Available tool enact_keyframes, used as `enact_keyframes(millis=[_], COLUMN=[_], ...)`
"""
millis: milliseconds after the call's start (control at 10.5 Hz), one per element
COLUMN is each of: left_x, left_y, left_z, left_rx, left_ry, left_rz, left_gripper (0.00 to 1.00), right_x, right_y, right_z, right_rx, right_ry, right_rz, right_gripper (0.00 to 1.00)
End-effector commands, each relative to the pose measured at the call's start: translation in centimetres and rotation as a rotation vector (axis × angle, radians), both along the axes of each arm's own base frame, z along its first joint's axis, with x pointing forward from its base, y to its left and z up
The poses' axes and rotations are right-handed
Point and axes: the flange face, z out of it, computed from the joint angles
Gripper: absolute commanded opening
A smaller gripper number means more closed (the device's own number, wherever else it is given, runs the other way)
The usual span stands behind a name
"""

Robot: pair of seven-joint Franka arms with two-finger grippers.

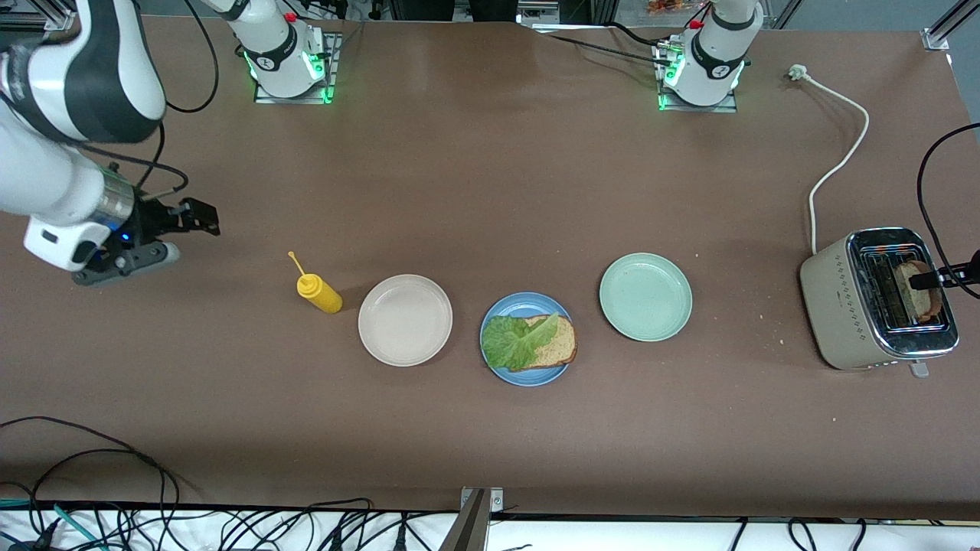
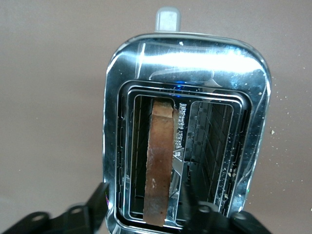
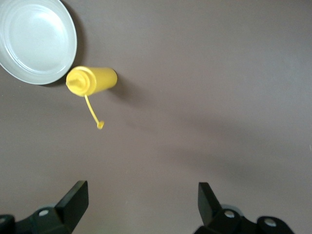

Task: Make sandwich in blue plate with both arms
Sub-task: 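Retract the right gripper while the left gripper lowers into the toaster slot, then grasp the toaster bread slice with the left gripper and lift it out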

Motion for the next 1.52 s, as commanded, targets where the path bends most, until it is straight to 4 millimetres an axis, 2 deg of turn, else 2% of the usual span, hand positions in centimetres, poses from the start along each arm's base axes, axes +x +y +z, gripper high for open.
enact_keyframes(millis=[0,95,190,380,570,665,760,855,950,1140,1235,1330,1425], left_x=[0.1,0.0,0.2,0.3,0.3,0.2,-0.1,-0.5,-1.0,-2.2,-2.7,-2.6,-2.6], left_y=[1.2,1.2,0.8,0.5,-0.1,-0.4,-0.8,-1.4,-2.1,-3.2,-4.3,-6.0,-6.6], left_z=[0.0,-0.1,-0.1,0.7,2.9,4.4,6.4,7.6,10.3,13.3,15.4,17.2,18.0], left_rx=[0.026,0.025,0.044,0.103,0.093,0.076,0.08,0.074,0.072,0.043,0.043,0.024,-0.001], left_ry=[0.012,0.015,0.021,0.04,0.006,-0.023,-0.043,-0.037,-0.066,-0.074,-0.088,-0.108,-0.116], left_rz=[-0.014,-0.014,-0.025,-0.059,-0.054,-0.051,-0.054,-0.07,-0.112,-0.118,-0.136,-0.151,-0.153], left_gripper=[0.3,0.11,0.0,0.0,0.0,0.0,0.0,0.0,0.0,0.0,0.0,0.0,0.0], right_x=[-4.0,-4.0,-3.7,-3.8,-4.2,-4.2,-4.0,-3.8,-3.8,-3.8,-3.8,-3.9,-4.0], right_y=[-1.1,-2.1,-3.0,-4.5,-4.2,-4.5,-4.7,-5.8,-6.6,-7.4,-7.5,-8.6,-9.9], right_z=[5.9,8.7,11.0,12.6,12.9,13.9,13.9,13.5,13.5,13.6,13.6,13.5,13.5], right_rx=[-0.044,-0.044,-0.043,-0.038,-0.042,-0.046,-0.048,-0.052,-0.049,-0.05,-0.047,-0.046,-0.035], right_ry=[0.023,0.023,0.008,-0.015,0.008,-0.006,-0.011,-0.005,-0.006,-0.007,-0.01,-0.011,-0.008], right_rz=[-0.187,-0.21,-0.22,-0.241,-0.243,-0.245,-0.251,-0.272,-0.288,-0.302,-0.305,-0.325,-0.348], right_gripper=[1.0,1.0,1.0,1.0,1.0,1.0,1.0,1.0,1.0,1.0,1.0,1.0,1.0])
